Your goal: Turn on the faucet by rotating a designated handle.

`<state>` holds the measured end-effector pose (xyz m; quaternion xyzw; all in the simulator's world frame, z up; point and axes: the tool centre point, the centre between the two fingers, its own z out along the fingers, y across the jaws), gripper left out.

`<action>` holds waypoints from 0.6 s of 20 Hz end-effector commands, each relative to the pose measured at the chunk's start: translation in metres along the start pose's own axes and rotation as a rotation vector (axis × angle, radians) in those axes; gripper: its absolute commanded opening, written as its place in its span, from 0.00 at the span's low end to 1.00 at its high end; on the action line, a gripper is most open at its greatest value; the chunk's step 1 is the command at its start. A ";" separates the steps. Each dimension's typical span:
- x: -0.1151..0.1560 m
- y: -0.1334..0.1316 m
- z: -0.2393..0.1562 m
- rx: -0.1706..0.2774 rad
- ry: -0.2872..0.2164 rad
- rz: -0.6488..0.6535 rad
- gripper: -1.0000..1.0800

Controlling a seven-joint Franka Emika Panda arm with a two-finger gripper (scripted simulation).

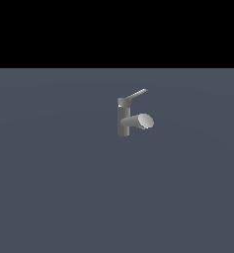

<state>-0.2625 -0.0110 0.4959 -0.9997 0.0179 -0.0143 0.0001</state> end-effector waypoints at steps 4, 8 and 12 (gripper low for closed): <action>0.001 -0.001 0.001 0.000 0.000 0.005 0.00; 0.008 -0.005 0.007 0.000 -0.001 0.028 0.00; 0.020 -0.011 0.017 0.000 -0.001 0.069 0.00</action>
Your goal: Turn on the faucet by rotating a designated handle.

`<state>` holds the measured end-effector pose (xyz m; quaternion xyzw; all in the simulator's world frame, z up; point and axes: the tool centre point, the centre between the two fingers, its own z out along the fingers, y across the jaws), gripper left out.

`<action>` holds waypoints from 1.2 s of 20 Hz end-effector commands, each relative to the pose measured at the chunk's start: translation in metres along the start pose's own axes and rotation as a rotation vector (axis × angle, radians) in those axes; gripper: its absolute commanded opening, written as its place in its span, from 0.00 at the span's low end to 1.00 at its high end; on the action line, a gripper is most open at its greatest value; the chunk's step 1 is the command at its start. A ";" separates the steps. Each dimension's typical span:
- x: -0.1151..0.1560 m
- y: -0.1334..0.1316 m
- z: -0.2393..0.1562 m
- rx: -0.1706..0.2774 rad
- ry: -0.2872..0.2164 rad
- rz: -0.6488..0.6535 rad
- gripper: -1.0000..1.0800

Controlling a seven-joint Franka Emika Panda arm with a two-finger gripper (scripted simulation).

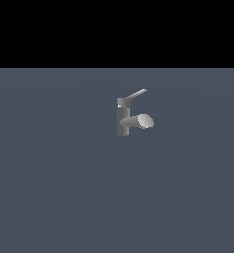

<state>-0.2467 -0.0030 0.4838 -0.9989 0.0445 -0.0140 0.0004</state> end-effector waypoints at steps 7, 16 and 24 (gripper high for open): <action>0.038 -0.020 0.032 0.000 -0.003 0.132 0.00; 0.102 -0.040 0.080 0.000 -0.007 0.331 0.00; 0.158 -0.046 0.121 -0.001 -0.010 0.502 0.00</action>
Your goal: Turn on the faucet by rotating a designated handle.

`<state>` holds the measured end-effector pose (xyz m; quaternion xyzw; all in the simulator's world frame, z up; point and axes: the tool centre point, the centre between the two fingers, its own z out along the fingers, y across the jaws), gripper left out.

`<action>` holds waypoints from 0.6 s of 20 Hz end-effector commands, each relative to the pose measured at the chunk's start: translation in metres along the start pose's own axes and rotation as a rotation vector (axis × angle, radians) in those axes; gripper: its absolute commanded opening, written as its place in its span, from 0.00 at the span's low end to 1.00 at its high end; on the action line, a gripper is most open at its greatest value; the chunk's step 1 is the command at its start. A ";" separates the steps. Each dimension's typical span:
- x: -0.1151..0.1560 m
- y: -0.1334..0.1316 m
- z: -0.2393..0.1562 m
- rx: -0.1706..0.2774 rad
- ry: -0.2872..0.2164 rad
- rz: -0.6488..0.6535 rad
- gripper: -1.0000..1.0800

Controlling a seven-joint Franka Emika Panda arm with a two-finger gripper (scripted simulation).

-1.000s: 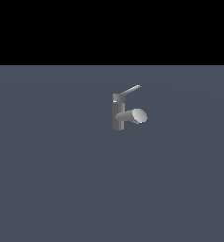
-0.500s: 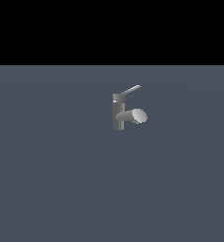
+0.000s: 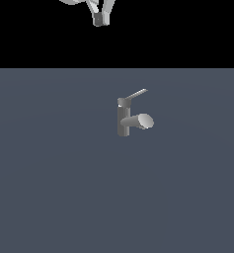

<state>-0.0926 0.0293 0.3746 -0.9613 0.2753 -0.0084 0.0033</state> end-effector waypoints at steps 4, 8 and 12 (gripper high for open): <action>0.035 -0.018 0.028 0.000 -0.001 0.117 0.00; 0.062 -0.027 0.048 -0.001 -0.002 0.201 0.00; 0.089 -0.035 0.068 -0.003 -0.003 0.286 0.00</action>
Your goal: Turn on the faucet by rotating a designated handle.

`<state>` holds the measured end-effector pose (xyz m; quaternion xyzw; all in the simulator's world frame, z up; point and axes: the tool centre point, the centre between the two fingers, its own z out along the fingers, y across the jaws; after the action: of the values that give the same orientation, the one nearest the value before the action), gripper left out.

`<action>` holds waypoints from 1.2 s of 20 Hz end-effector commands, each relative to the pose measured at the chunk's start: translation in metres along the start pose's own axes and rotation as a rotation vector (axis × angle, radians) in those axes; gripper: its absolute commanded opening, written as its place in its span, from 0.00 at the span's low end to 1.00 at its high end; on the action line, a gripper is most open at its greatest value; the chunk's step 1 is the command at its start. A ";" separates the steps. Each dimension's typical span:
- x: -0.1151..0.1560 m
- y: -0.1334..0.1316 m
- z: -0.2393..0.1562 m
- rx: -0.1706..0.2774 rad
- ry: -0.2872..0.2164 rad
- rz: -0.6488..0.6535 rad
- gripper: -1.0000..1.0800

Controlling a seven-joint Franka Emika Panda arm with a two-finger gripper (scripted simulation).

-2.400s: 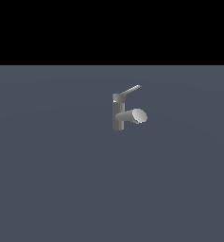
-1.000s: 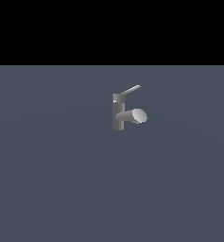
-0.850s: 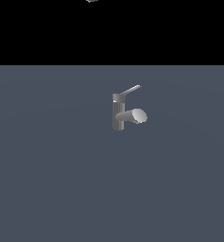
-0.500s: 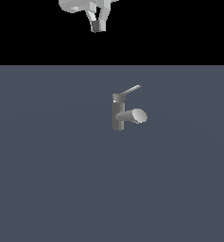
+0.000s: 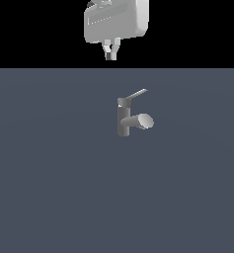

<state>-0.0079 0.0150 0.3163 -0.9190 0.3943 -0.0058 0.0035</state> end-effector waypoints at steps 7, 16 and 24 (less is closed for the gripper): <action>0.058 -0.025 0.043 -0.005 0.000 0.187 0.00; 0.126 -0.038 0.090 -0.011 0.000 0.390 0.00; 0.174 -0.039 0.121 -0.013 -0.001 0.530 0.00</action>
<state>0.1371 -0.0756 0.2041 -0.7917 0.6110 -0.0024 0.0002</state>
